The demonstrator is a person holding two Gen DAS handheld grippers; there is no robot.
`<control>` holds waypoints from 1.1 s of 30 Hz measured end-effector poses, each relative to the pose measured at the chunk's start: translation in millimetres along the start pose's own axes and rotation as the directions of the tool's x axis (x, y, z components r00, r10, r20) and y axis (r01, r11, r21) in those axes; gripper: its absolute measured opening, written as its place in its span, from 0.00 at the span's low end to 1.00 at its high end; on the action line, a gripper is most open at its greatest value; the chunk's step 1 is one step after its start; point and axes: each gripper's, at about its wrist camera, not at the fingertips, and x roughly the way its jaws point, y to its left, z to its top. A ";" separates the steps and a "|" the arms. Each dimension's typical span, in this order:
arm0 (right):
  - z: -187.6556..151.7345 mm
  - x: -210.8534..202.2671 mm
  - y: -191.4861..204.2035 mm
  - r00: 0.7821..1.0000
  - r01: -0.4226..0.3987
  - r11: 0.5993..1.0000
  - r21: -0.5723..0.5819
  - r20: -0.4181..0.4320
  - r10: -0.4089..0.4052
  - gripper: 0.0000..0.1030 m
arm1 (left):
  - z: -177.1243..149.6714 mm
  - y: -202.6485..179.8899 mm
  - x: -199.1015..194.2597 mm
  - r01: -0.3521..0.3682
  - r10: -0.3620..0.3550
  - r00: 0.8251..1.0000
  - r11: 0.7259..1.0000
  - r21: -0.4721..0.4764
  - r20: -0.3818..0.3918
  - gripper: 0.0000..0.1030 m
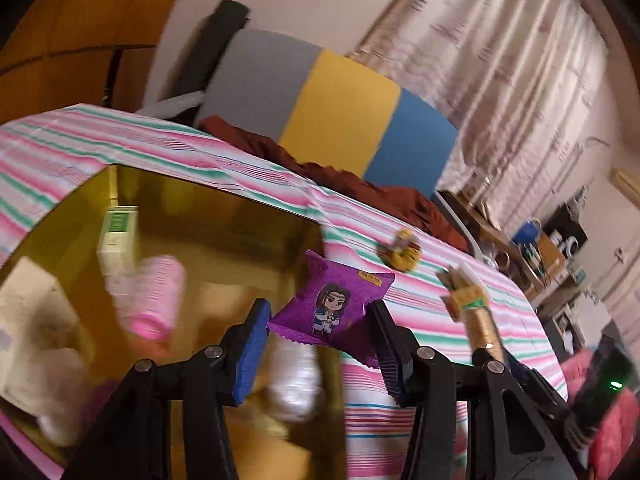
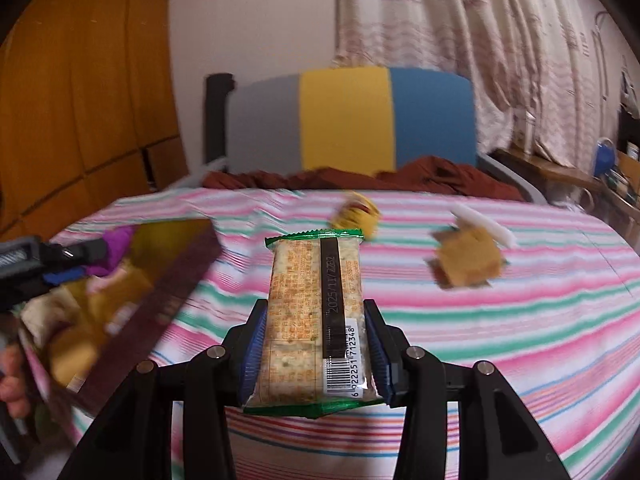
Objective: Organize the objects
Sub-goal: 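Carry the purple packet in the left tool and crackers in the right tool toward the tray, then open the left tool to drop the purple packet in the tray while the right tool releases the crackers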
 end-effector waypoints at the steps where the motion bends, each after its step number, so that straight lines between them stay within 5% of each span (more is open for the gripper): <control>1: 3.0 -1.5 6.3 1.000 -0.018 1.000 0.000 0.006 0.018 0.44 | 1.6 8.3 -3.2 -0.015 0.015 1.000 1.000 -0.010 0.004 0.49; 10: 22.9 -7.7 61.5 0.987 -0.155 0.988 -0.008 0.027 0.156 0.44 | 4.0 66.0 -19.7 -0.112 0.112 0.994 0.992 -0.055 -0.004 0.49; 21: 31.2 2.7 89.9 0.976 -0.219 0.976 -0.010 -0.010 0.219 0.44 | -13.2 70.2 -10.4 -0.143 0.142 0.988 0.990 -0.018 -0.054 0.51; 33: 30.9 34.9 101.6 0.961 -0.247 0.969 0.015 -0.125 0.247 0.44 | -15.0 74.9 -36.2 -0.180 0.181 0.983 0.982 -0.060 0.026 0.92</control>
